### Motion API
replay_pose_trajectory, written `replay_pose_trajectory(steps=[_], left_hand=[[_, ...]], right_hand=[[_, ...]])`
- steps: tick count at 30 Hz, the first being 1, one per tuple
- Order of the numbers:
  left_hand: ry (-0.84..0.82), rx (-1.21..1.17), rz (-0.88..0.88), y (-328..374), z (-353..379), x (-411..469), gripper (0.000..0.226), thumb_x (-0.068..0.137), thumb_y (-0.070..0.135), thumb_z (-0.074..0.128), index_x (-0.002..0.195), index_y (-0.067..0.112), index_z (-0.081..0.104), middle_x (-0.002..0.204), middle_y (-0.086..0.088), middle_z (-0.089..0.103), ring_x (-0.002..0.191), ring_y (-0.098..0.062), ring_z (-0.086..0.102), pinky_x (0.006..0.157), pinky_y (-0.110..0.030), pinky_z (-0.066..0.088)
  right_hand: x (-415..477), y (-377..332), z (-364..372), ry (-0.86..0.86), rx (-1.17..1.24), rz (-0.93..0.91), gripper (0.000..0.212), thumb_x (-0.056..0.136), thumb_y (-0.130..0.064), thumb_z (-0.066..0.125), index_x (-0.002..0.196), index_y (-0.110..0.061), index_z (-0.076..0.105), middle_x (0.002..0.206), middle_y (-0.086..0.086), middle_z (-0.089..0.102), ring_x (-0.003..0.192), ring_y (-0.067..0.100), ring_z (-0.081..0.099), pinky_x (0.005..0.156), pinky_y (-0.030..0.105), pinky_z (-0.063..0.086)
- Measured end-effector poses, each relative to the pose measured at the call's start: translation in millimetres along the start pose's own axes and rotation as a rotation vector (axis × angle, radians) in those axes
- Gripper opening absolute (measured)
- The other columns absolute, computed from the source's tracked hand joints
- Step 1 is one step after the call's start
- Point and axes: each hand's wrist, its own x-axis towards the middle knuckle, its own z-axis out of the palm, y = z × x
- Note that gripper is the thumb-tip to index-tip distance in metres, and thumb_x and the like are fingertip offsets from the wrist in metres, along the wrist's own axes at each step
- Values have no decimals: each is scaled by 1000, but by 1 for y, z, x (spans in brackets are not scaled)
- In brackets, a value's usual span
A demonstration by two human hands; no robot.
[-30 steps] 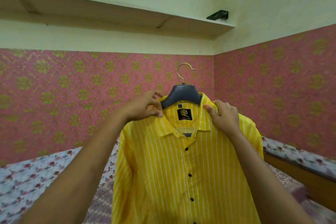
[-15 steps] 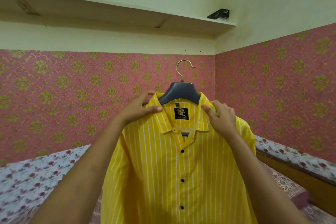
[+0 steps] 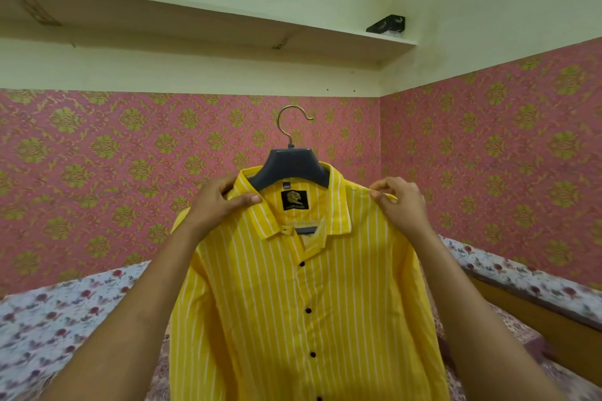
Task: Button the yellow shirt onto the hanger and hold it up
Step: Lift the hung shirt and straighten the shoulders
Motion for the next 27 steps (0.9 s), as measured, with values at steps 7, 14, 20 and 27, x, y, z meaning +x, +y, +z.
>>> replay_pose_trajectory(steps=[7, 14, 20, 27], left_hand=[[45, 26, -45, 7, -3, -6, 33, 55, 63, 62, 87, 53, 60, 83, 35, 65, 77, 16, 58, 74, -22, 46], [75, -9, -12, 9, 0, -9, 33, 64, 52, 67, 95, 44, 59, 84, 27, 67, 79, 13, 58, 73, -16, 45], [48, 7, 9, 9, 9, -14, 25, 76, 29, 74, 92, 40, 58, 77, 28, 65, 74, 21, 55, 62, 0, 39], [-54, 68, 43, 14, 6, -16, 28, 63, 59, 63, 85, 42, 59, 80, 22, 62, 75, 13, 54, 65, -7, 37]], right_hand=[[-17, -23, 0, 211, 269, -105, 9, 85, -18, 52, 80, -23, 57, 85, -4, 60, 88, 24, 55, 77, 28, 42], [-11, -31, 3, 43, 140, -135, 29, 76, -45, 49, 92, -26, 62, 99, -1, 67, 100, 28, 57, 88, 51, 44], [-11, -49, 5, -210, 156, -172, 52, 85, -48, 57, 129, -22, 48, 125, 3, 60, 118, 18, 53, 99, 41, 43], [-22, -53, 14, -174, -149, -74, 51, 84, -65, 37, 75, -18, 53, 81, 2, 62, 86, 28, 59, 67, 36, 36]])
